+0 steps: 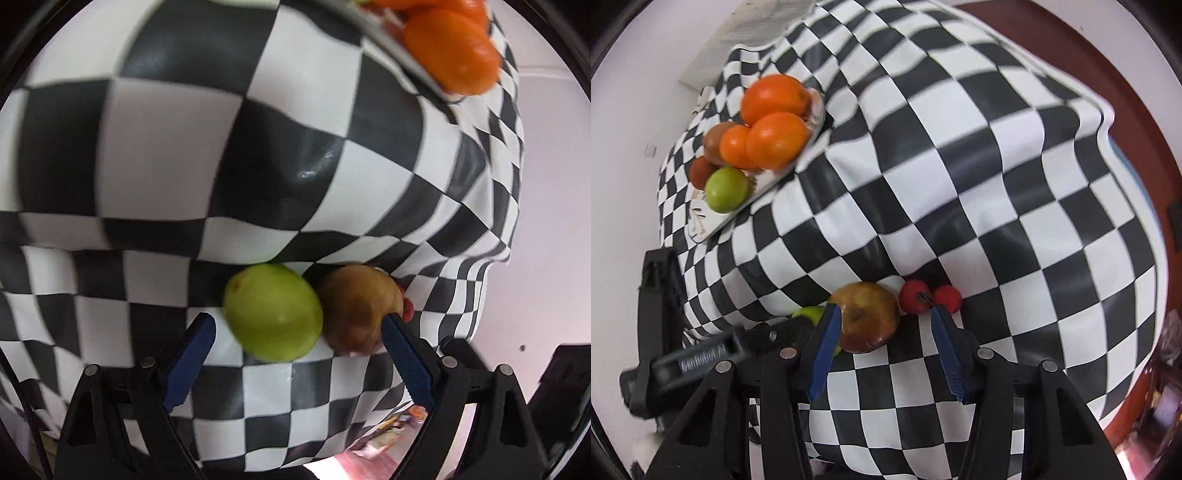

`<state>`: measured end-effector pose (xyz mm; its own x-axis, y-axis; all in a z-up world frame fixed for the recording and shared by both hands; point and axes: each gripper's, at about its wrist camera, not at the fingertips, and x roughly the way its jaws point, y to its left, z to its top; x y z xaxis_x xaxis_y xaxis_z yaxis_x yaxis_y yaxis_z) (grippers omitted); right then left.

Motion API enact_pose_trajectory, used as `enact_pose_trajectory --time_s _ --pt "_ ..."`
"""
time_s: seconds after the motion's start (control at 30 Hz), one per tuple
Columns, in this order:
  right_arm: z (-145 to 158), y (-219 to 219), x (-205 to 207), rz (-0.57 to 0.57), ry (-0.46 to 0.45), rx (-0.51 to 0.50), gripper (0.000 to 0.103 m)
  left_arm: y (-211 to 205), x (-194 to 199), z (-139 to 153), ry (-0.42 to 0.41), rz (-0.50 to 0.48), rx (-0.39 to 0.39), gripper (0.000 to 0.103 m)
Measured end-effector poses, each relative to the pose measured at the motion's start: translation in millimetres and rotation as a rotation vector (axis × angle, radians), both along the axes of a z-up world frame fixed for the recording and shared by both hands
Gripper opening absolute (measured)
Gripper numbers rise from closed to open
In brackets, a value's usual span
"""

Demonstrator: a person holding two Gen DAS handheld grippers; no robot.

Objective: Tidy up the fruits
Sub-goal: 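Grasp the green apple with the left tool while the right tool grasps the brown apple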

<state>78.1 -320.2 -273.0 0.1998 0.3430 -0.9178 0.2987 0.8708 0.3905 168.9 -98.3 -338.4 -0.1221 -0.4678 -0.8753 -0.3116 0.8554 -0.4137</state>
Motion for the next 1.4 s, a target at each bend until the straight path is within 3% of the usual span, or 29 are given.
enact_pose_trajectory --time_s 0.1,0.2,0.33,0.43,0.53,0.63,0.73,0.93,1.03,1.27,1.4 --pt "-14 2 1 -0.014 0.037 0.042 0.054 3 -1 -5 -0.011 0.023 -0.008 0.08" --pt "-26 6 1 -0.023 0.064 0.075 0.054 15 -7 -2 -0.022 0.028 0.025 0.053" --pt "-43 16 4 -0.02 0.105 0.117 0.054 18 -14 -2 -0.012 0.027 0.003 0.052" --pt "-54 22 8 -0.029 0.134 0.157 0.054 12 -19 14 -0.048 -0.051 0.083 0.044" --pt "-61 26 10 -0.036 0.147 0.169 0.057 9 -23 35 -0.121 -0.16 0.188 0.043" --pt "-66 33 19 -0.025 0.139 0.144 0.061 10 -19 22 -0.079 -0.139 0.1 0.047" --pt "-76 38 25 -0.032 0.155 0.18 0.064 8 -18 3 -0.022 -0.08 0.011 0.052" --pt "-78 44 32 -0.039 0.116 0.184 0.067 5 -22 -15 0.007 0.028 -0.061 0.054" --pt "-70 41 28 -0.018 0.109 0.157 0.066 -2 -28 -5 -0.038 -0.019 -0.007 0.053" --pt "-61 47 10 0.048 0.138 0.149 0.066 2 -60 32 -0.099 -0.205 0.2 0.053" --pt "-67 54 13 0.068 0.135 0.135 0.066 10 -65 16 -0.087 -0.208 0.195 0.053"
